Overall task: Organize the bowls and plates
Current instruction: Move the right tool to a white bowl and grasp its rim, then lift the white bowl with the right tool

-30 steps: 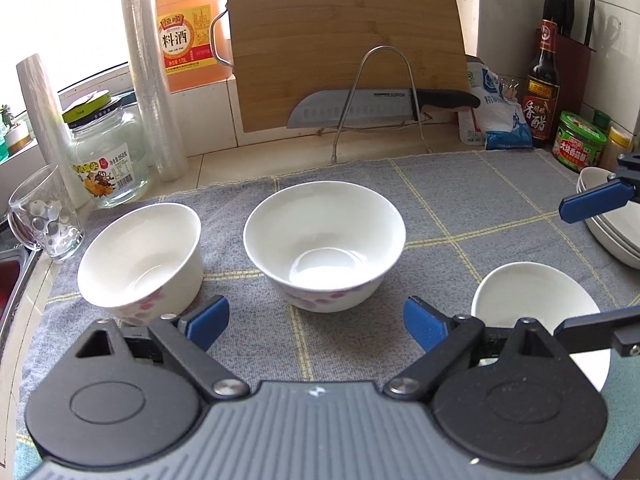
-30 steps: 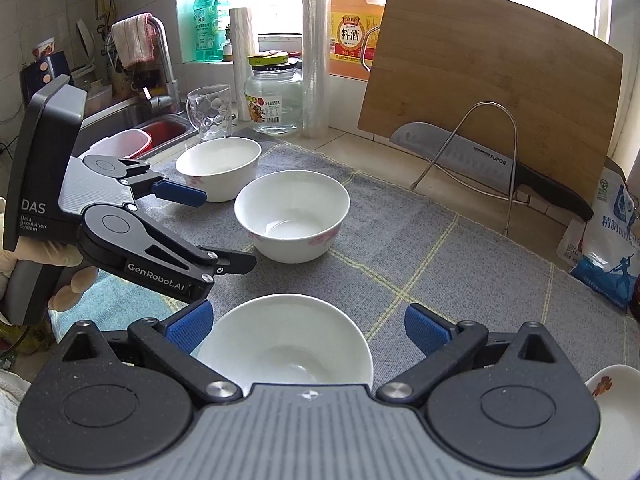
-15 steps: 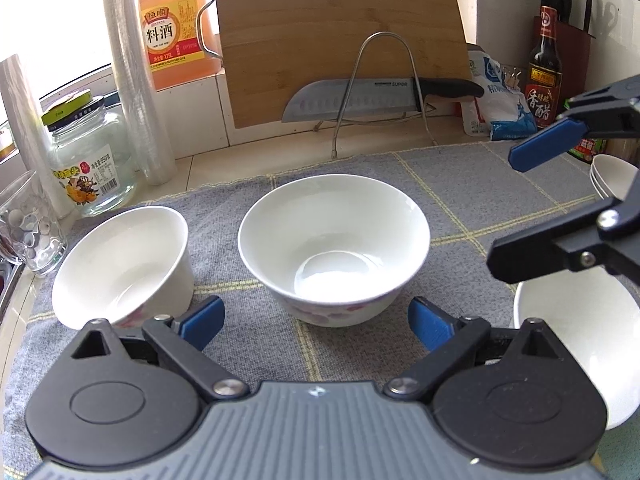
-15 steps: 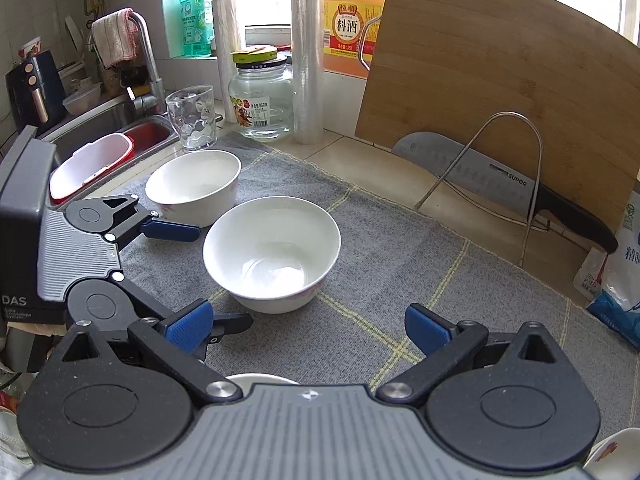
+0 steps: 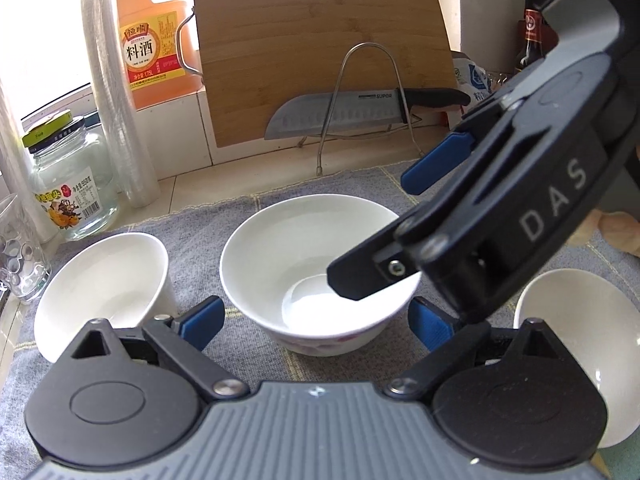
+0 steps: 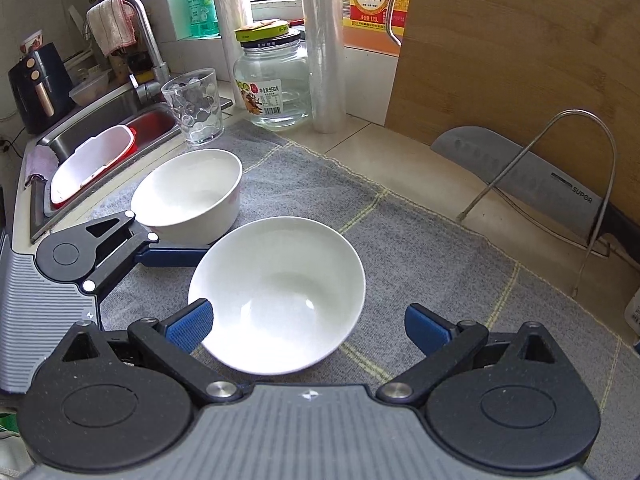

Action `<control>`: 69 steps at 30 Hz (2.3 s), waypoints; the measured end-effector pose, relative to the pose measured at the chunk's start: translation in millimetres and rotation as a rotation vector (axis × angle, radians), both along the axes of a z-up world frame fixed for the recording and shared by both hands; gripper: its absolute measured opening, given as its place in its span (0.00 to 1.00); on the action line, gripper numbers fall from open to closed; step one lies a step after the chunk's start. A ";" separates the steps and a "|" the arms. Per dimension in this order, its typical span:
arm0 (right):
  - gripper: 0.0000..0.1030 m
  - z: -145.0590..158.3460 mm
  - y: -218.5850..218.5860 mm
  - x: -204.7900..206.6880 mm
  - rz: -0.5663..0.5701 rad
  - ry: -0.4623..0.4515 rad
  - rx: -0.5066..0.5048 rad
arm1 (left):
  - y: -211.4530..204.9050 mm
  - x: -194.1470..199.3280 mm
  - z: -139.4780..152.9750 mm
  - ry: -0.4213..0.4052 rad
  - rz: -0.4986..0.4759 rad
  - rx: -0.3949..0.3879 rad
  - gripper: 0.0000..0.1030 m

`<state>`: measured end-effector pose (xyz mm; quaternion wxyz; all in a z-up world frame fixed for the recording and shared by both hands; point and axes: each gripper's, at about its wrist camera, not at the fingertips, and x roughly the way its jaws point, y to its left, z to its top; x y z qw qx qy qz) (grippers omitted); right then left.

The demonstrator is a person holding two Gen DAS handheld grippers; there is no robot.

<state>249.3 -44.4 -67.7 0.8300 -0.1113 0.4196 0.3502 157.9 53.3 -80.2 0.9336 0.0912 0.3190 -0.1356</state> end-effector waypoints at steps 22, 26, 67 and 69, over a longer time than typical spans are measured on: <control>0.84 -12.9 17.7 28.2 0.063 0.089 0.037 | 2.4 1.4 2.5 0.013 -0.005 -0.042 0.88; 0.84 -10.5 16.3 26.5 0.052 0.091 0.038 | 1.9 1.3 5.5 0.018 -0.009 -0.053 0.88; 0.84 46.7 -54.1 -87.6 -0.023 0.023 0.106 | -34.5 -89.3 57.4 -0.004 -0.187 -0.030 0.89; 0.84 47.5 -58.8 -91.9 -0.030 0.021 0.109 | -37.1 -91.4 57.8 -0.001 -0.197 -0.029 0.89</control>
